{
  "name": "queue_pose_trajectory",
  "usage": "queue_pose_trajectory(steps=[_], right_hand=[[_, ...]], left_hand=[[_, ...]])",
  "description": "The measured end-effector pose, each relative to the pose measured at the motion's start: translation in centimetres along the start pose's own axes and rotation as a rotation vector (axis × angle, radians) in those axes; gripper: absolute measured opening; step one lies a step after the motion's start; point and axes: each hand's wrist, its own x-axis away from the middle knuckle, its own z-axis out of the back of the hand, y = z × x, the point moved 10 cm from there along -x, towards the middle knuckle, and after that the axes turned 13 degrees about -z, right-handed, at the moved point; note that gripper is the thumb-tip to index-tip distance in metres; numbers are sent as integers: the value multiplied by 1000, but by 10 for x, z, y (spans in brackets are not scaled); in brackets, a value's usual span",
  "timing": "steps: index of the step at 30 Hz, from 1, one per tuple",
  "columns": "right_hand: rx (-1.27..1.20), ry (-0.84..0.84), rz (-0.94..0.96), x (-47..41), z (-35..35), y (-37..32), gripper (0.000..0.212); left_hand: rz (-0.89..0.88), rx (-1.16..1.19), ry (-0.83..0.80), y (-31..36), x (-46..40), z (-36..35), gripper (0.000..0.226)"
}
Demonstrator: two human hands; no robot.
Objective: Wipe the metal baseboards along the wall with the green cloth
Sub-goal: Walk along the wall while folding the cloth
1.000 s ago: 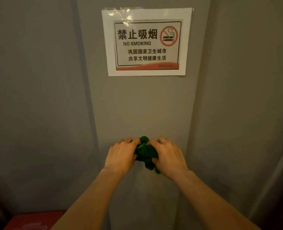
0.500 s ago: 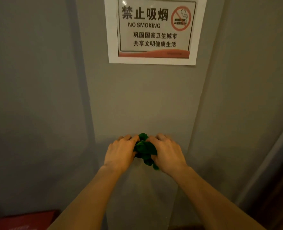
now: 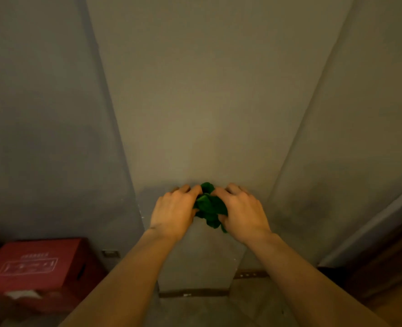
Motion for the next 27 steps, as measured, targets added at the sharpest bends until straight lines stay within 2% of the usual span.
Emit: queue_pose_trajectory(steps=[9,17,27], right_hand=[[28,-80,23,16,-136,38,52],[12,-146,17,52,-305,63,53],[-26,-169,13,102,-502,98,56]], left_hand=[[15,41,-60,-19,20,-143,35],[35,58,-149,-49,70,-310,34],[-1,22,-179,-77,127,-498,36]])
